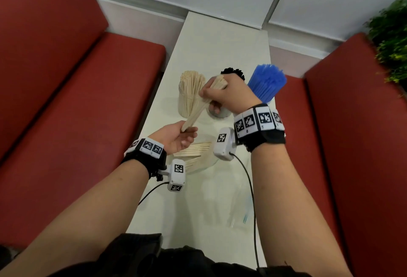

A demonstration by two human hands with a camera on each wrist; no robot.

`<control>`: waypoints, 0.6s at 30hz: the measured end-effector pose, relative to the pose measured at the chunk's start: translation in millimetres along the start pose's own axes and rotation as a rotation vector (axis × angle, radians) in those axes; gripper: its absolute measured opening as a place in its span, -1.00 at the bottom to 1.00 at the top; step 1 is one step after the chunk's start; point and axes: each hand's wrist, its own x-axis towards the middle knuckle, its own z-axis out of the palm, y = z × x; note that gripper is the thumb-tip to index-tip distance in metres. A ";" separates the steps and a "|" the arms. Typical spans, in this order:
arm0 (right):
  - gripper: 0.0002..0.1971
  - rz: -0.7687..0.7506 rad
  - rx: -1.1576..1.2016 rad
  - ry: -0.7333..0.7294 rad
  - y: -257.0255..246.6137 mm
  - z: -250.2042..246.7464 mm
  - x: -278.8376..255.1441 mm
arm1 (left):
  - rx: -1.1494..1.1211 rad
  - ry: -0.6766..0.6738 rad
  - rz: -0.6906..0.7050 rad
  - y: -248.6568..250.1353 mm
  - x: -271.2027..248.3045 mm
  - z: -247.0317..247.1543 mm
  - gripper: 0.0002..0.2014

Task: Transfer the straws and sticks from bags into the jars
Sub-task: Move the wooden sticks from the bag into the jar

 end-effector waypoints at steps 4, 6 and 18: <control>-0.90 -0.057 -0.019 0.188 -15.8 -13.5 34.9 | 0.297 0.142 0.089 -3.6 7.9 -8.3 -0.65; -0.93 -0.079 -0.018 0.262 -18.4 -12.8 55.6 | 0.389 0.155 0.137 -8.8 14.7 -10.5 -0.78; -0.90 0.111 -0.147 0.311 45.1 15.8 136.0 | 1.551 0.102 0.216 -23.4 64.0 -15.3 -0.55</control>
